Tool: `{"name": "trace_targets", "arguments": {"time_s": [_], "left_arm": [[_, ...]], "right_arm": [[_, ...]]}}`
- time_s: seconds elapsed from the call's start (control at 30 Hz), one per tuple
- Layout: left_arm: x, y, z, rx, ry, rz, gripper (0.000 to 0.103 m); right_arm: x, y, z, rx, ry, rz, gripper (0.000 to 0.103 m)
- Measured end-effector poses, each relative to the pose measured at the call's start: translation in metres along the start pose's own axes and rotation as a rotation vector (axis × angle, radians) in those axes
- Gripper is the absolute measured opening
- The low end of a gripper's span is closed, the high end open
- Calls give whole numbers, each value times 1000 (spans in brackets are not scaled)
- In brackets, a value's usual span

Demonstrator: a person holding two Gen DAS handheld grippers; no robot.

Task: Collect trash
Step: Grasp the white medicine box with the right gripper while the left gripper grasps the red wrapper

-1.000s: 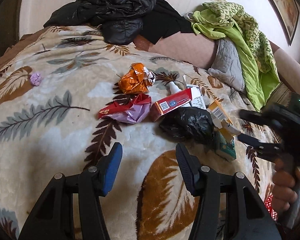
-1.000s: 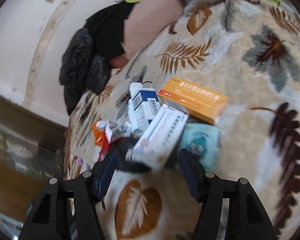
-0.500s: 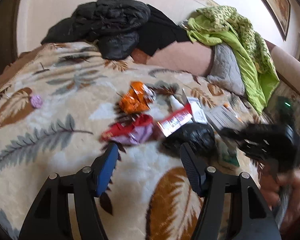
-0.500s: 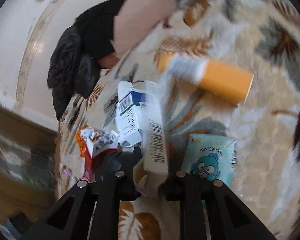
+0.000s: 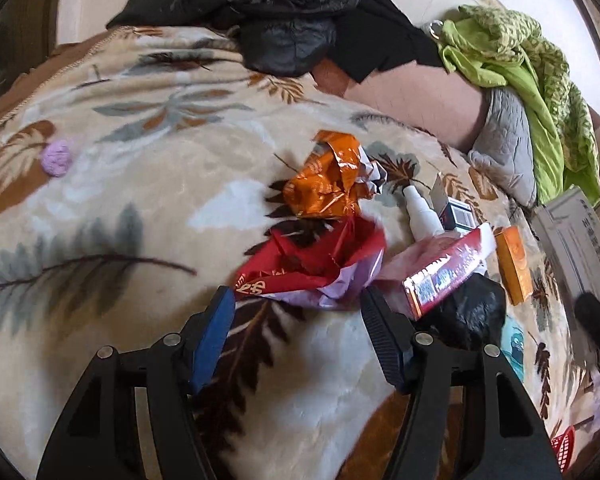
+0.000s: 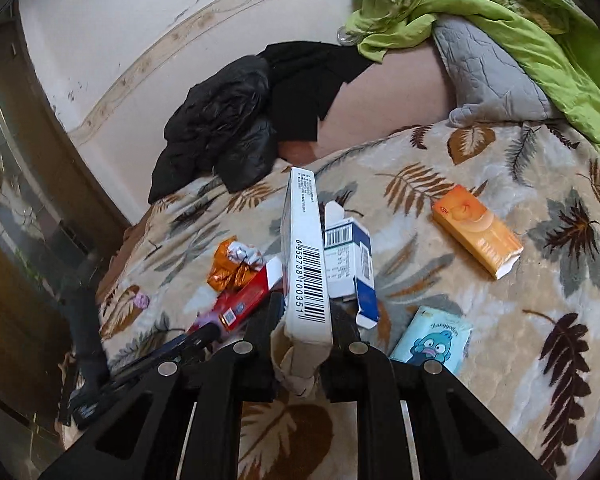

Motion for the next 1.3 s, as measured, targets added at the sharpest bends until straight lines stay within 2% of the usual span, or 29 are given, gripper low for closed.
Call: {"name": "trace_targets", "arguments": {"time_s": [0.13,0.17,0.23,0.27,0.43,0.57,0.6,0.63,0.67,0.7,0.73,0.77,0.83,0.93,1.07,1.13,1.17,1.2,1.23,1.3], "left_arm": [[-12,-2,-7,-27,-5,-17,54],[-12,-2,-8,-25,-5,-9,46],[-13,-1,-8,-17,2,-2,9],[-15,-1,-7,-14,15,2,0],[-2,-9,-7,-53,-3,29,0],[23,-9,-17,-29,-68,69,0],[28,-8,-21,-33,-92,59,4],[30,-6,-25,-32,-104,53,11],[30,-4,-28,-22,-116,55,36],[31,-1,-31,-4,-128,55,68],[30,4,-34,30,-150,36,76],[30,7,-37,53,-167,28,79],[23,12,-43,88,-165,35,80],[1,16,-50,86,-137,-8,80],[-33,15,-51,83,-45,0,79],[-43,7,-50,18,-35,-44,71],[-46,5,-50,3,-30,-39,54],[-48,2,-51,3,-24,1,37],[-48,0,-50,5,-22,21,36],[-45,-2,-49,-15,-36,8,32]], "right_arm": [[-7,0,5,16,18,11,16],[-8,1,6,21,21,15,16],[-10,1,6,24,23,19,16],[-10,2,7,25,24,18,16],[-13,7,8,37,36,16,16],[-12,4,9,30,38,20,16],[-11,2,8,26,36,23,16],[-11,1,7,22,34,25,16],[-11,0,7,18,32,27,16],[-10,-1,7,14,31,28,16],[-10,-1,6,10,28,32,16],[-10,-1,5,4,26,33,16],[-11,-1,5,-1,26,34,16],[-11,-1,5,-5,22,41,16],[-14,-4,5,0,24,56,16],[-17,-5,4,0,29,63,16],[-18,-6,4,0,31,64,16],[-20,-6,4,2,34,67,16],[-21,-6,4,3,35,69,16],[-22,-4,5,7,41,66,16]]}}
Point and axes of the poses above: each gripper's, at about its wrist camera, not at the fingertips, and x roughly against the way its jaws point, y to its left, z to its underside, the point moved 5 cm from there along -x, roughly the way its jaws point, and after that the axes turned 9 degrees about z, right-handed, at the moved point
